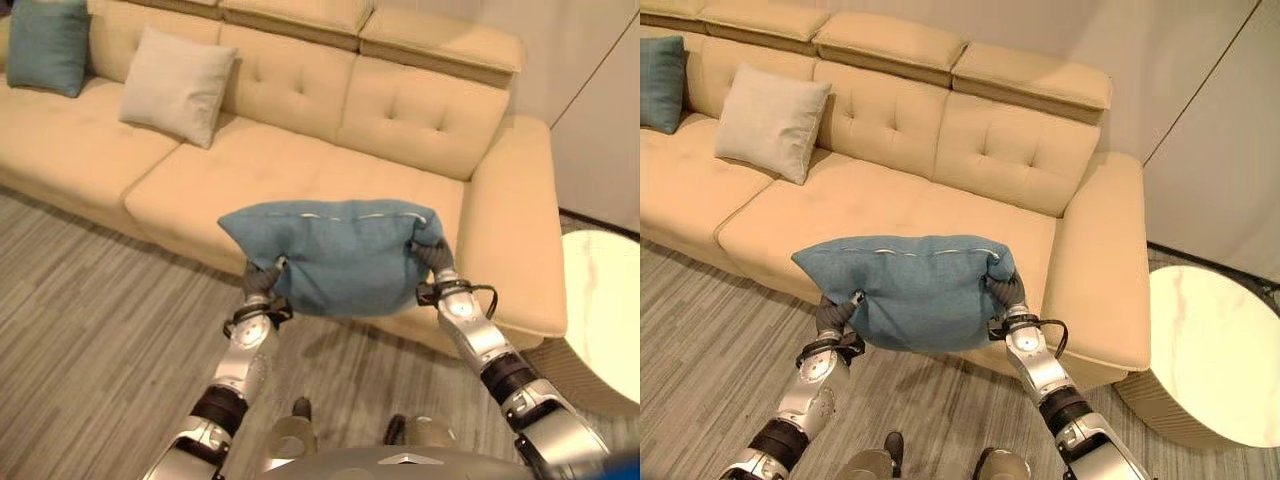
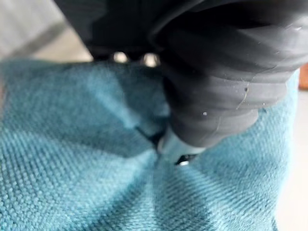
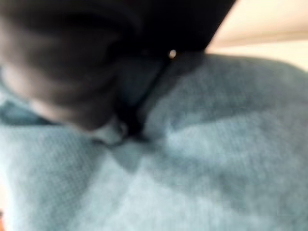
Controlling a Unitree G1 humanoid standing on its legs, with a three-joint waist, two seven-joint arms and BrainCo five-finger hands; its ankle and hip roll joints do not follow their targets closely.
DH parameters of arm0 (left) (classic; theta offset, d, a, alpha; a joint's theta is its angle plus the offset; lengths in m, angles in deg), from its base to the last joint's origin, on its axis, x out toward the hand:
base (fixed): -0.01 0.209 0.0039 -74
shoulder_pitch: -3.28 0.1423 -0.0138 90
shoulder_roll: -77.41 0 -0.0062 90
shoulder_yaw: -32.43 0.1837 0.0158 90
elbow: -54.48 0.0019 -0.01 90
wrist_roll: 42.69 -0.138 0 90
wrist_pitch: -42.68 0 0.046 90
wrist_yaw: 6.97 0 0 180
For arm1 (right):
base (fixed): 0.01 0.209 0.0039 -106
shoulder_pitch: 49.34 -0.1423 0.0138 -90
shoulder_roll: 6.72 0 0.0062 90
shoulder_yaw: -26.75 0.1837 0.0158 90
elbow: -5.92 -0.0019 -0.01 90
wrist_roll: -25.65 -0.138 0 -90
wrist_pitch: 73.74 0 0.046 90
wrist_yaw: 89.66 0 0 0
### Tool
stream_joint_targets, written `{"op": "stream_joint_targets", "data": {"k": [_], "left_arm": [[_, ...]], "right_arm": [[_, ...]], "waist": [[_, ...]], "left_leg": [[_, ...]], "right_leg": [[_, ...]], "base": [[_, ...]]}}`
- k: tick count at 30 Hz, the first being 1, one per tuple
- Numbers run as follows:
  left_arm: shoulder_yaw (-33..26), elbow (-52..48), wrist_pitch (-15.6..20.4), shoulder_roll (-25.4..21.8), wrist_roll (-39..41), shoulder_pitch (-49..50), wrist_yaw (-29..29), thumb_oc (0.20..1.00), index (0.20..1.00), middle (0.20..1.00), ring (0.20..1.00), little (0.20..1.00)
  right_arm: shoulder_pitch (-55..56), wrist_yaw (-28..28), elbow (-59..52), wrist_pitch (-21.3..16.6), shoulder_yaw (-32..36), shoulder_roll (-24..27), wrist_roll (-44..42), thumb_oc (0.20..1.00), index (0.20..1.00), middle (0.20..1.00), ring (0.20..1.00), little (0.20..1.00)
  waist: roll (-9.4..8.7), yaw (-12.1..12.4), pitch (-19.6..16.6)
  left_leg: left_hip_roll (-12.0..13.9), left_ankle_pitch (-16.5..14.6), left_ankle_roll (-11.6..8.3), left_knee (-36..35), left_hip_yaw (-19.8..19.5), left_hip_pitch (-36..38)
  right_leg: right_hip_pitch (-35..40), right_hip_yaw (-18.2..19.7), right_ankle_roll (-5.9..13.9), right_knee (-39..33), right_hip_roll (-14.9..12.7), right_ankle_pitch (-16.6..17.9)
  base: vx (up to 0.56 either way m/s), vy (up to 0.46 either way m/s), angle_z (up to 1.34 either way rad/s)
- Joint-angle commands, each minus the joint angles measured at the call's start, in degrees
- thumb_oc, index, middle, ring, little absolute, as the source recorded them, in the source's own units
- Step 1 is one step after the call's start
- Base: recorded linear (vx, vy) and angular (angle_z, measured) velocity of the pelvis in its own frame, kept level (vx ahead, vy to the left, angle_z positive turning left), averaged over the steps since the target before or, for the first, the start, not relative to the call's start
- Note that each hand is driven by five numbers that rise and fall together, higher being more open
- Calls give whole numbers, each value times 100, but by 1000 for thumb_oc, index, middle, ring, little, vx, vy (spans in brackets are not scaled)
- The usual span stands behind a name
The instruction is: Pick up all the scattered cushions and arrange them neatly on the sofa.
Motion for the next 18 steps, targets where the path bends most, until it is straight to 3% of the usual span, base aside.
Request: {"op": "stream_joint_targets", "data": {"k": [1, 5, 8, 10, 13, 14, 15, 18], "left_arm": [[369, -930, 424, 165, -451, -582, 549, 200, 200, 200, 200, 200], [383, -870, 427, 210, -433, -737, 562, 200, 200, 200, 200, 200], [457, -769, 434, 270, -435, -821, 603, 200, 200, 200, 200, 200], [546, -682, 425, 373, -427, -815, 664, 200, 200, 200, 200, 200], [634, -660, 414, 454, -325, -763, 799, 200, 200, 200, 200, 200], [640, -648, 413, 465, -244, -767, 816, 200, 200, 200, 200, 200], [680, -618, 383, 457, -242, -806, 841, 200, 200, 200, 200, 200], [700, -628, 355, 437, -225, -866, 821, 200, 200, 200, 200, 200]], "right_arm": [[-783, 394, -565, -462, -271, -551, 206, 200, 200, 200, 200, 200], [-981, 367, -419, -485, -325, -528, 125, 200, 200, 200, 200, 200], [-986, 360, -401, -481, -328, -465, 153, 200, 200, 200, 200, 200], [-829, 359, -446, -495, -265, -367, 141, 200, 200, 200, 200, 200], [-710, 353, -464, -490, -267, -286, 117, 200, 200, 200, 200, 200], [-713, 344, -464, -500, -275, -285, 84, 200, 200, 200, 200, 200], [-695, 307, -460, -493, -257, -282, 87, 200, 200, 200, 200, 200], [-704, 282, -467, -492, -219, -283, 59, 200, 200, 200, 200, 200]], "waist": [[6, -88, 2], [-93, -270, 69], [-161, -376, 38], [-205, -500, -89], [-254, -575, -121], [-275, -579, -113], [-346, -543, -80], [-434, -463, -81]], "left_leg": [[-290, 10, 72, -365, -156, 274], [-503, -89, 35, -491, -470, 559], [-627, -249, 11, -365, -644, 605], [-708, -326, -127, 116, -651, 533], [-467, 50, -633, 1392, -229, 32], [-318, 105, -696, 1659, -49, -102], [-26, 62, -617, 1859, 307, -395], [127, -121, -449, 1568, 490, -763]], "right_leg": [[-120, 334, 199, -911, 694, 676], [-369, 252, 221, -2107, 943, 955], [-282, 454, 199, -2241, 1009, 1001], [8, 549, 55, -2329, 1086, 892], [478, 233, -85, -2497, 993, 797], [585, 139, -128, -2542, 989, 760], [769, 26, -180, -2625, 946, 641], [896, -1, -173, -2654, 905, 541]], "base": [[152, 42, -12], [239, 52, 29], [264, -10, 76], [276, -23, 93], [234, -46, 79], [214, -100, 73], [220, -83, 52], [152, -26, 11]]}}
